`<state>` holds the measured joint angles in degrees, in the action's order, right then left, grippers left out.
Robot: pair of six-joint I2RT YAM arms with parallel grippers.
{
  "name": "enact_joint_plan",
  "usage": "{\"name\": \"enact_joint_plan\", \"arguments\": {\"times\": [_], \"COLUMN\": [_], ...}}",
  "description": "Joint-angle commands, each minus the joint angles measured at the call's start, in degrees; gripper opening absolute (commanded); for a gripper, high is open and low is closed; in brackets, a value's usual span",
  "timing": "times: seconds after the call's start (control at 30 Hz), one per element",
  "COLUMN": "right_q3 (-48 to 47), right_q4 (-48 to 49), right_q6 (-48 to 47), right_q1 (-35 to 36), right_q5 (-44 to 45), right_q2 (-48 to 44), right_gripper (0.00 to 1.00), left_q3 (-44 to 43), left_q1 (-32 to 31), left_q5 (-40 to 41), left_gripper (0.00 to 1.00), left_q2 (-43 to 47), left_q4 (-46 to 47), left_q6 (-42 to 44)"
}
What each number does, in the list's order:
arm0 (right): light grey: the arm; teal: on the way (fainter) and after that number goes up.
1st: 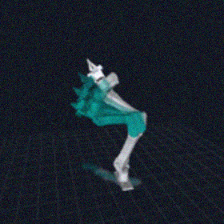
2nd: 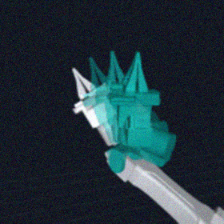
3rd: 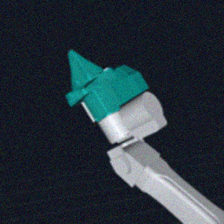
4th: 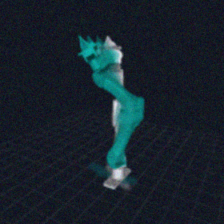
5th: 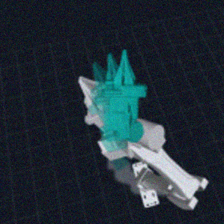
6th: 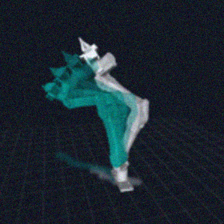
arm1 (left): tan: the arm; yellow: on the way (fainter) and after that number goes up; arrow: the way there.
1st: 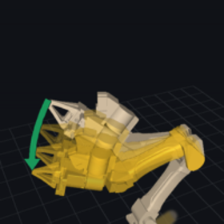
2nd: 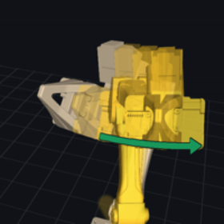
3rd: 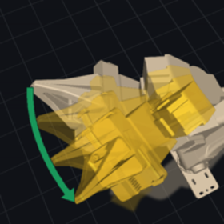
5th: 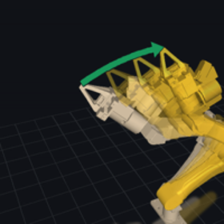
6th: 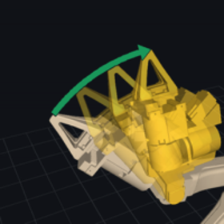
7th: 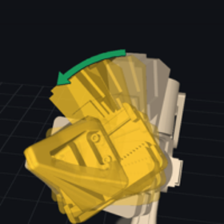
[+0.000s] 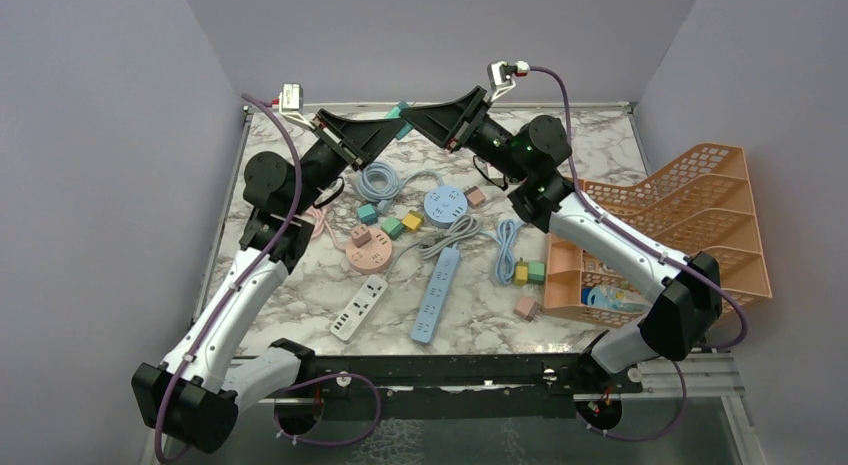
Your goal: Insert the plug
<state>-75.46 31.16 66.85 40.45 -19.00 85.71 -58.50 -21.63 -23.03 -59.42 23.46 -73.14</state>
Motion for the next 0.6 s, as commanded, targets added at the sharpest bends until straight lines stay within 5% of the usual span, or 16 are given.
{"name": "enact_joint_plan", "arguments": {"times": [0.0,0.23,0.37,0.57], "right_q3": [0.0,3.6,8.8,13.0], "right_q4": [-0.6,-5.2,-7.2,-21.5], "right_q6": [0.0,-2.9,-9.8,-27.3], "right_q1": [0.1,-0.1,-1.0,-1.9], "right_q5": [1.9,5.1,8.3,14.6], "right_q2": [1.3,-2.7,-7.8,-15.8], "right_gripper": [0.05,0.7,0.8,0.81], "left_q3": [0.7,2.9,1.1,-6.1], "left_q1": [-1.0,-0.8,-0.7,-0.7], "left_q5": [-2.0,-2.4,-5.2,-2.5], "left_gripper": [0.04,0.0,0.0,0.0], "left_q2": [0.4,1.7,2.1,0.3], "left_q4": [4.5,3.7,-7.4,-42.4], "left_q6": [2.0,8.9,18.2,42.7]}}
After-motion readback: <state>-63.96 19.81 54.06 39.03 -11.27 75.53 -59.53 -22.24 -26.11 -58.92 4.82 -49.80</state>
